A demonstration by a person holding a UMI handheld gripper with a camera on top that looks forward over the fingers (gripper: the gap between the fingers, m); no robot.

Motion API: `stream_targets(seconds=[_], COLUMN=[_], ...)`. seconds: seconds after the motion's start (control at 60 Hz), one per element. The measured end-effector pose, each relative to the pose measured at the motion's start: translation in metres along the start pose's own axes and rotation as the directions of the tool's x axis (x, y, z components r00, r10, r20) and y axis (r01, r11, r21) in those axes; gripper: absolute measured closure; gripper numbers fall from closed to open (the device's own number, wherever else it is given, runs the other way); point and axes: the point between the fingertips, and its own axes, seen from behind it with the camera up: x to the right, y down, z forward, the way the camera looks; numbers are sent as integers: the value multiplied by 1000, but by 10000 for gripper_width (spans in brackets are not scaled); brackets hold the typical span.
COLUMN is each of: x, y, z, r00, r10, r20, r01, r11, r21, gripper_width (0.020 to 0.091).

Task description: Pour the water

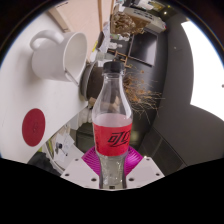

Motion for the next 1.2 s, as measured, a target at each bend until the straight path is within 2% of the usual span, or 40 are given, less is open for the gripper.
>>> stream_targets(seconds=[0.117, 0.267, 0.35, 0.433, 0.5, 0.583, 0.667, 0.767, 0.833, 0.933, 1.067, 1.2], x=[-1, -3, 0, -2, -4, -9, -16, -26, -41, -63, -89, -106], y=[-13, -23, -26, -26, -22, -18, -19, -26, -32, -50, -60, -61], z=[10, 15, 14, 12, 9, 0, -8, -16, -20, -27, -28, -25], r00=[988, 981, 988, 1000, 984, 882, 688, 416, 230, 1, -143, -186], r10=[-146, -190, -146, -25, 154, 439, 690, 873, 935, 958, 950, 945], r20=[-44, -47, -39, 16, 84, 171, 224, 253, 270, 288, 278, 270], r01=[148, 193, 149, 24, -158, -437, -675, -843, -888, -900, -889, -891], r11=[988, 979, 986, 997, 987, 898, 722, 475, 315, 127, 0, -46], r21=[39, 72, 78, 69, 33, -52, -149, -254, -336, -416, -457, -451], gripper_width=[853, 852, 852, 853, 853, 851, 852, 853, 852, 853, 852, 851])
